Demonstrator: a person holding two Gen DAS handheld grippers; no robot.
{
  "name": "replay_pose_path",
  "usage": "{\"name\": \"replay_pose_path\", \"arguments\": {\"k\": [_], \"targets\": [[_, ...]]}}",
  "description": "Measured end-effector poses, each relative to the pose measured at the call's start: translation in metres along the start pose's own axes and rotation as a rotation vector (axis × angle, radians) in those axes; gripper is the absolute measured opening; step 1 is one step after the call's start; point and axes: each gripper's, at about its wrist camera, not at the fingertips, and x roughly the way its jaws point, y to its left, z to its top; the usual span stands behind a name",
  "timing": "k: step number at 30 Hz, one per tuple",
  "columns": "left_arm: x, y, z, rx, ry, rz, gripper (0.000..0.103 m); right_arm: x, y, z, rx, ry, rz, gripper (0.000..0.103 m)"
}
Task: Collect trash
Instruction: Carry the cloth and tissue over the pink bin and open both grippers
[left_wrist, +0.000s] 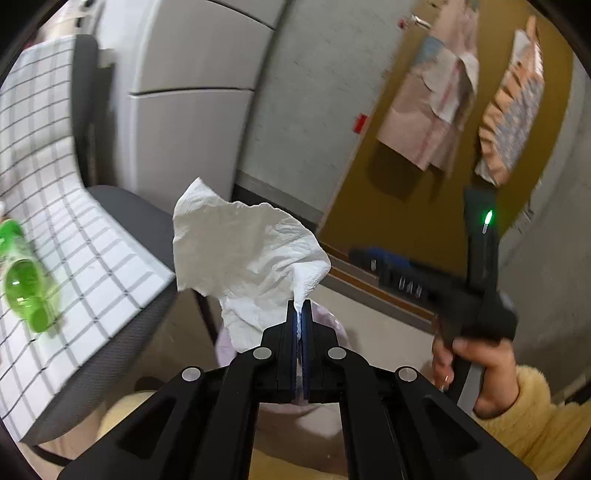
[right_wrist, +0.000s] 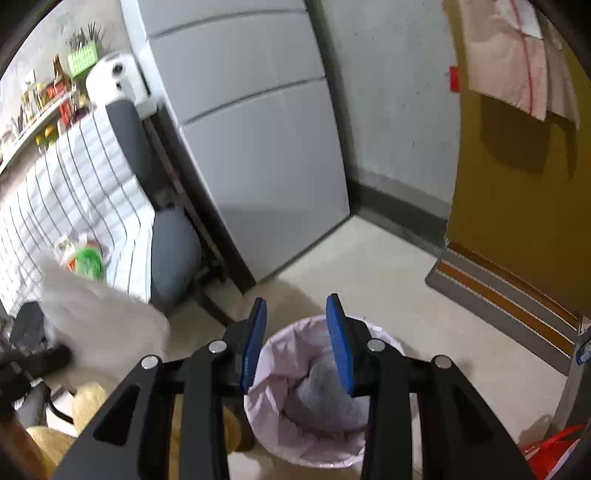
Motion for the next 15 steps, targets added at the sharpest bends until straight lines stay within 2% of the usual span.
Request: {"name": "replay_pose_path", "arguments": {"k": [5,11,15], "targets": [[0.037,-0.018,-0.001,0.030,0.074,-0.070,0.002,-0.014,-0.015,0.012,0.021,-0.054,-0.014,0.033],[0.078,-0.032,-0.003,0.076,0.128,-0.076,0.002,-0.016,-0.035,0.013,0.043,-0.074,-0.029,0.033],[0.108,-0.029,-0.007,0.070,0.176,-0.075,0.005,-0.008,-0.047,0.012,0.065,-0.063,-0.034,0.033]]}}
